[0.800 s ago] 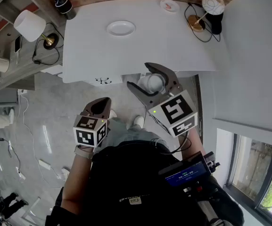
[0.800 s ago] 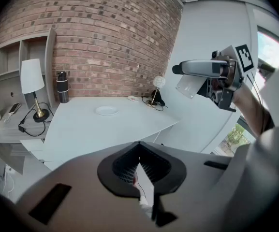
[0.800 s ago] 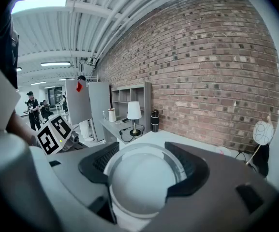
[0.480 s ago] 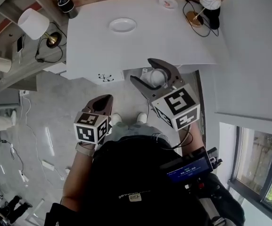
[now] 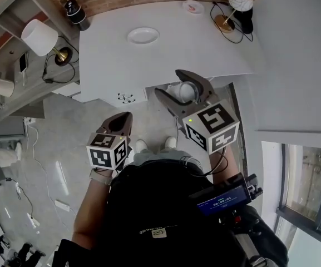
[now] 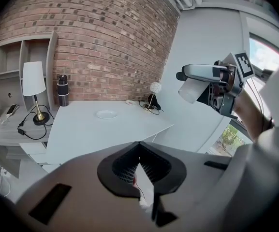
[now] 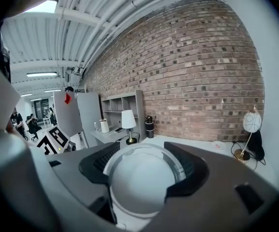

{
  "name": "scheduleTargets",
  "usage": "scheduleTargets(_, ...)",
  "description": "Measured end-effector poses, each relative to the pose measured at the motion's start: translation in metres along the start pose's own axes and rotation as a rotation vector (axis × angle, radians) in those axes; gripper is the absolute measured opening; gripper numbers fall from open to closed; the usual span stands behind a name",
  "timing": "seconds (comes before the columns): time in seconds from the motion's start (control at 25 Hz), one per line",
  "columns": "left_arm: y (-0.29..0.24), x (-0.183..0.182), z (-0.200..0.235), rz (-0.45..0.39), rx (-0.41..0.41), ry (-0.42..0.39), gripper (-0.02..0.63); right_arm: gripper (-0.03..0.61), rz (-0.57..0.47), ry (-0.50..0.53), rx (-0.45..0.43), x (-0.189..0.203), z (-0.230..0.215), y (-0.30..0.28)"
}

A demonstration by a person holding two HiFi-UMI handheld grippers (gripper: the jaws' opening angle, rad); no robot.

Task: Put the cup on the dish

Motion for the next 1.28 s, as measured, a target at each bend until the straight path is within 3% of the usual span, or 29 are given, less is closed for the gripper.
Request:
scheduleTargets(0.4, -0.005, 0.001, -0.003, 0.022, -0.005, -0.023, 0.005, 0.287, -0.055, -0.104, -0.029, -0.001, -0.009, 0.002)
scheduleTargets(1.28, -0.027, -0.006, -0.031, 0.043, -0.055, -0.03, 0.005, 0.287, 0.027, 0.079, 0.033, 0.001, -0.037, 0.013)
Point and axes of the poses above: the fingertips, and each gripper's own axes: y backward along the fingers, z to its left, x out of its underside, the point moved 7 cm from there along y, backward along the fingers, and after that the axes turned 11 degrees about z, right-handed, at the moved point
